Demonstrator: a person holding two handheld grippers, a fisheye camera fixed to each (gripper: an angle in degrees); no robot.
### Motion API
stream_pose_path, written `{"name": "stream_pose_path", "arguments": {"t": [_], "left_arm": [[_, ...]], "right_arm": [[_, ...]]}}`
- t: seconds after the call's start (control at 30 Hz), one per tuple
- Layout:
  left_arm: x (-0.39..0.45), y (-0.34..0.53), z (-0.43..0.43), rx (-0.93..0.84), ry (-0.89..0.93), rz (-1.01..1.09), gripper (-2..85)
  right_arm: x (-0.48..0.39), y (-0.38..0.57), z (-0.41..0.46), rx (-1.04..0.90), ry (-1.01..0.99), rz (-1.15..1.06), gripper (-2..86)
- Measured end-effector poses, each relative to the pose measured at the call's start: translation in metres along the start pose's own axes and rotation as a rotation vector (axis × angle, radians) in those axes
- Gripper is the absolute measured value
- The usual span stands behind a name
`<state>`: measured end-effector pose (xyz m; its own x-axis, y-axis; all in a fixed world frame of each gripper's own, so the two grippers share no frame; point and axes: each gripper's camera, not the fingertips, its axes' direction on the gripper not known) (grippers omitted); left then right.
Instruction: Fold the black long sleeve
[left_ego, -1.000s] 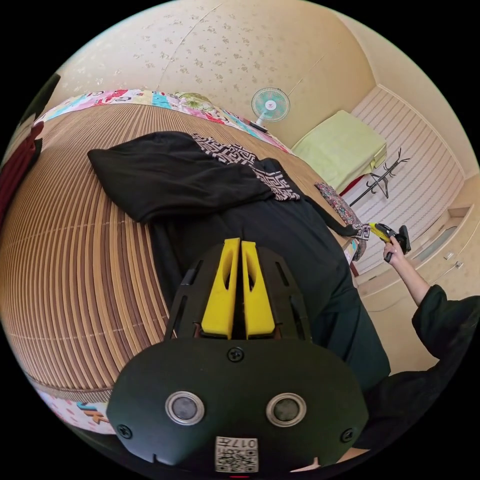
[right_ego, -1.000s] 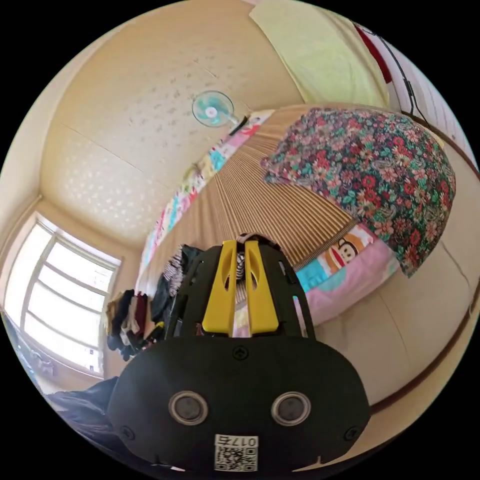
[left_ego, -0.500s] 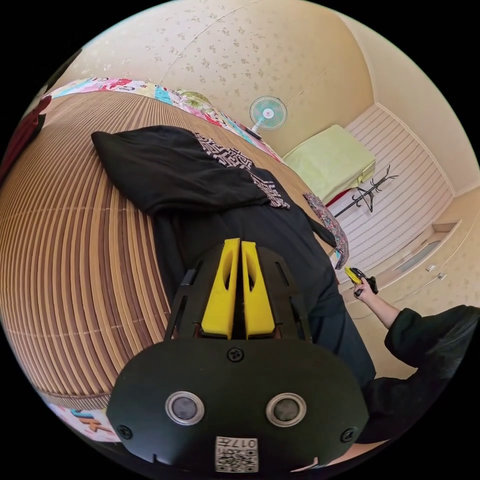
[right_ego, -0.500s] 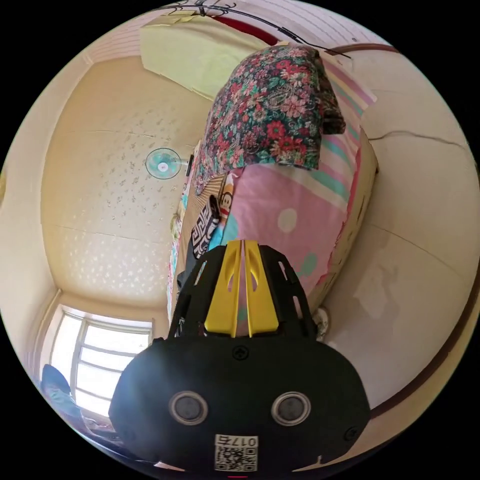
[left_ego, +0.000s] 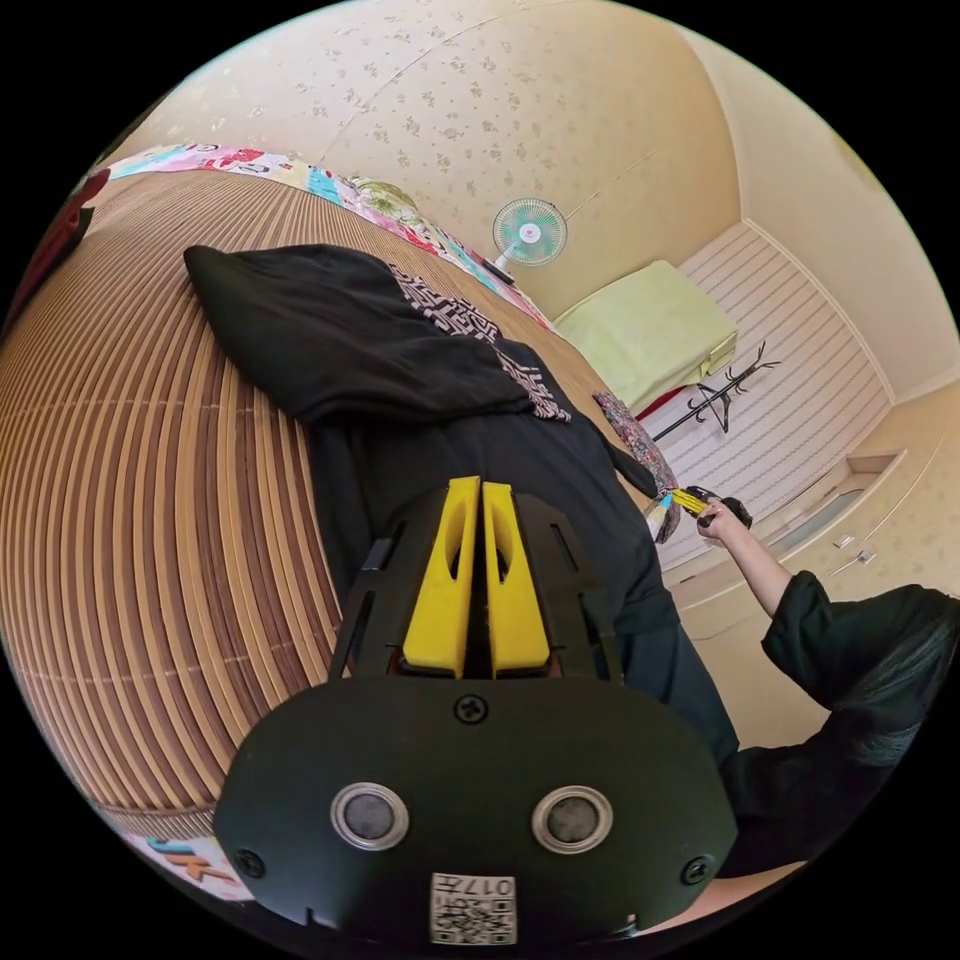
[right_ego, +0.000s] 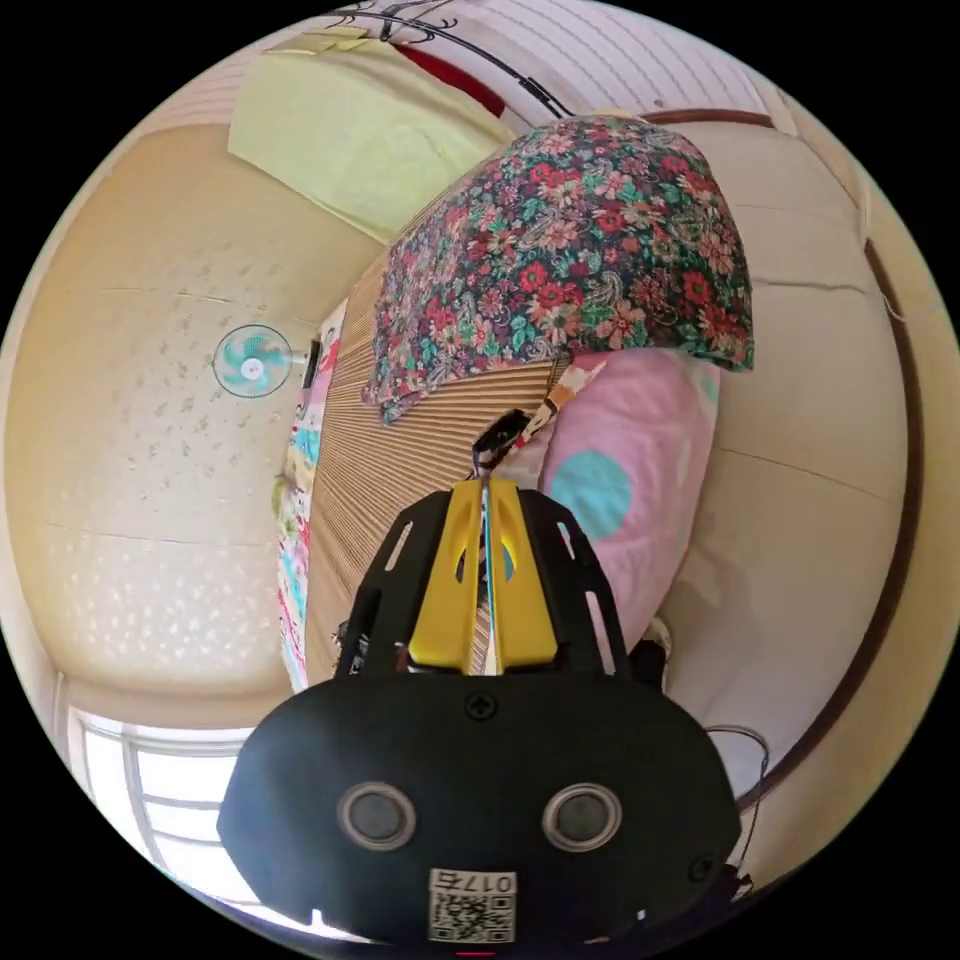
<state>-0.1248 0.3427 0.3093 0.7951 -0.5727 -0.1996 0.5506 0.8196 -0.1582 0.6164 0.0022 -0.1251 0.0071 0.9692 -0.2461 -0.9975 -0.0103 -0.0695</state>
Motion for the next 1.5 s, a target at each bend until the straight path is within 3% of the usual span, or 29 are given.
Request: {"name": "stream_pose_path", "arguments": {"t": [0.07, 0.2, 0.27, 0.4, 0.5, 0.57, 0.67, 0.83, 0.97, 1.2, 1.33, 1.5], "left_arm": [[-0.005, -0.002, -0.003, 0.002, 0.017, -0.010, -1.0], [-0.009, -0.006, -0.010, 0.004, 0.012, -0.009, -1.0], [-0.011, -0.007, -0.012, 0.005, 0.012, -0.010, -1.0], [-0.014, -0.010, -0.018, 0.007, 0.009, -0.009, -1.0], [-0.016, -0.011, -0.022, 0.011, 0.014, -0.011, -1.0], [-0.017, -0.012, -0.024, 0.012, 0.017, -0.013, -1.0], [-0.019, -0.012, -0.027, 0.016, 0.020, -0.010, -1.0], [-0.021, -0.013, -0.030, 0.022, 0.022, -0.005, -0.9], [-0.022, -0.013, -0.032, 0.019, 0.021, -0.009, -0.9], [-0.023, -0.012, -0.034, 0.021, 0.033, -0.013, -1.0], [-0.024, -0.011, -0.034, 0.020, 0.045, -0.017, -1.0], [-0.024, -0.009, -0.033, 0.020, 0.062, -0.021, -1.0]], "right_arm": [[-0.051, 0.025, -0.003, 0.071, -0.214, -0.161, 1.0], [-0.140, 0.087, 0.010, 0.063, -0.385, -0.336, 0.6], [-0.200, 0.153, 0.040, -0.071, -0.602, -0.485, 0.5], [-0.263, 0.283, 0.116, -0.392, -0.762, -0.722, 0.5], [-0.253, 0.406, 0.184, -0.638, -0.620, -0.900, 0.6], [-0.197, 0.477, 0.224, -0.747, -0.506, -0.973, 0.7], [-0.128, 0.511, 0.251, -0.879, -0.447, -1.017, 1.0], [-0.062, 0.486, 0.224, -0.754, -0.380, -1.115, 2.7], [-0.063, 0.469, 0.218, -0.653, -0.300, -1.207, 5.1], [-0.119, 0.546, 0.268, -0.717, -0.268, -1.394, 8.8], [-0.115, 0.599, 0.336, -0.874, -0.182, -1.388, 9.5], [-0.089, 0.601, 0.339, -0.732, -0.163, -1.357, 3.4]]}}
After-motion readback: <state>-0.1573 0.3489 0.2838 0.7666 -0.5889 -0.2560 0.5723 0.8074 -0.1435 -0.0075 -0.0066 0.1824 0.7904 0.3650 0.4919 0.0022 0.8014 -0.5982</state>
